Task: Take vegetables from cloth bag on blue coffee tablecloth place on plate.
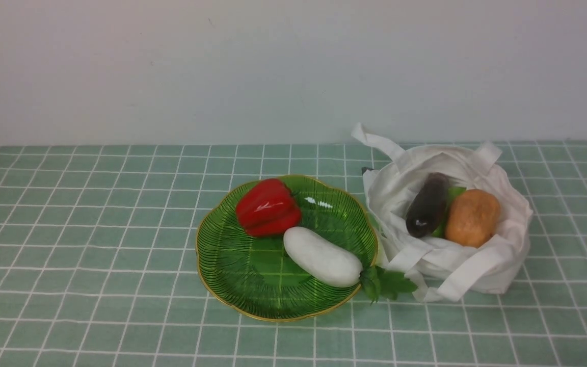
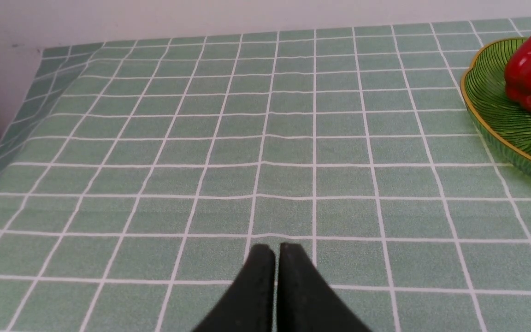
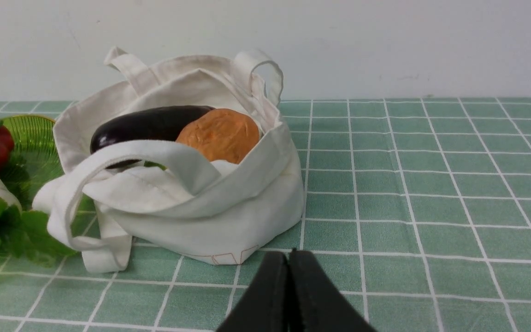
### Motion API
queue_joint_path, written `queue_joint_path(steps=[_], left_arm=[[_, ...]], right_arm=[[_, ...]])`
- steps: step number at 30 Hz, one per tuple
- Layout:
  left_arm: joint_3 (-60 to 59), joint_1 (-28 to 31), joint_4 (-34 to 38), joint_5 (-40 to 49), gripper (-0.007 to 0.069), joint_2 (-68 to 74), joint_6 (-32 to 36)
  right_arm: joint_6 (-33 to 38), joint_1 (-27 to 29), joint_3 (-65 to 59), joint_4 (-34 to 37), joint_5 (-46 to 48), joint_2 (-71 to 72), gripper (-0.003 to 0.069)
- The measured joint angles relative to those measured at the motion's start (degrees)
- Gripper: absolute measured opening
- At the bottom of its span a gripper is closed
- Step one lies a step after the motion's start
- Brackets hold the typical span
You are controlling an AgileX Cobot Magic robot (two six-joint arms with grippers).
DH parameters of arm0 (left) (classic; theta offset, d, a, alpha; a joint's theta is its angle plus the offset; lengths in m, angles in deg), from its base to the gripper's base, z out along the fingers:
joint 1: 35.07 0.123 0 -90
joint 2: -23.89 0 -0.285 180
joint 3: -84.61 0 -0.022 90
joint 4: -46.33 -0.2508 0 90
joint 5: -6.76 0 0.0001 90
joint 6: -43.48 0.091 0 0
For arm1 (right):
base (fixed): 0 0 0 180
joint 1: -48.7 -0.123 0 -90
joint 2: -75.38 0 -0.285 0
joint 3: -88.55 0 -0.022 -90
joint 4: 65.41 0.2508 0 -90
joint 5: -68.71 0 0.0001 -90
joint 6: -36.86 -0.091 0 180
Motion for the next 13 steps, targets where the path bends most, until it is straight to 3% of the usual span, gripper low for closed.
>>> queue_joint_path(steps=[13], left_arm=[[0.0,0.0,0.0,0.0,-0.0008,0.0,0.0]], right_arm=[[0.0,0.0,0.0,0.0,0.0,0.0,-0.0015]])
